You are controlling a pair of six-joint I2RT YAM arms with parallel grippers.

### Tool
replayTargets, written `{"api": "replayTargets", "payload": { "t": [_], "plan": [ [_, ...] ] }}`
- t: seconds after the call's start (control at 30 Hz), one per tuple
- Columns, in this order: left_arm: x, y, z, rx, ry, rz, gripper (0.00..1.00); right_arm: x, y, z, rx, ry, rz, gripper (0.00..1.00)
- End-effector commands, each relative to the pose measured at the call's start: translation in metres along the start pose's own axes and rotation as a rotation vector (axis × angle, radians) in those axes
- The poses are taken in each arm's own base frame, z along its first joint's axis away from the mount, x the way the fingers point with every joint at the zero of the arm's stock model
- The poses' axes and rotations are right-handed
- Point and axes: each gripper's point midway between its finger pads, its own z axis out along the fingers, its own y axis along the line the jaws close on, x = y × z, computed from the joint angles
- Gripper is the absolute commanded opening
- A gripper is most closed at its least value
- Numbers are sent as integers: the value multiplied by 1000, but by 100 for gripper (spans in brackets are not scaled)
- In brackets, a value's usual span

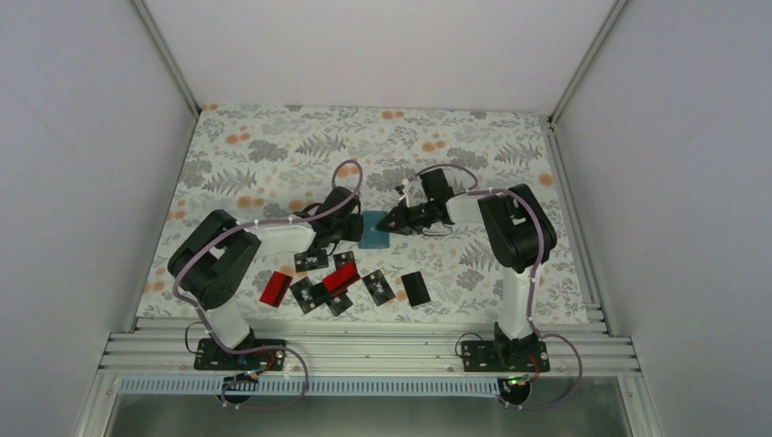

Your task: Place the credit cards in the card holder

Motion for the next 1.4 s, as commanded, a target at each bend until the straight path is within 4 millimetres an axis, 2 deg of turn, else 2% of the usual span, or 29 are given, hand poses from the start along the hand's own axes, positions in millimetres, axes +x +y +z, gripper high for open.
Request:
{"api": "replayTargets", "payload": {
  "t": [0.0,0.23,0.4,0.5,0.7,0.83,1.0,1.07,1.13,1.2,1.27,1.37],
  "plan": [
    [2,-7,9,37,33,0,2,6,-20,13,52,19,41,12],
    [-1,-27,10,124,50,-11,3,6,-22,16,56,24,44,11],
    [0,-36,12,165,70,-16,8,7,-24,17,55,26,46,11],
    [2,-45,10,215,91,-17,14,4,-22,17,53,22,44,11],
    [-11,-60,-14,279,91,-10,32,5,-25,18,65,24,45,11],
    [-21,-64,-31,292,86,2,36,5,-26,18,66,25,45,11],
    [-36,-54,-47,279,53,5,36,4,-24,17,67,25,41,10],
    [-44,-43,-46,249,41,6,36,4,-23,16,69,23,38,11],
    [-49,-29,-37,202,48,1,32,2,-22,16,69,21,32,10],
    [-51,-24,-28,201,62,6,29,1,-20,15,72,19,29,10],
    [-53,-25,-18,217,81,20,27,0,-20,14,79,15,23,10],
    [-50,-34,0,261,137,38,14,-2,-19,12,90,11,19,10]
  ]
}}
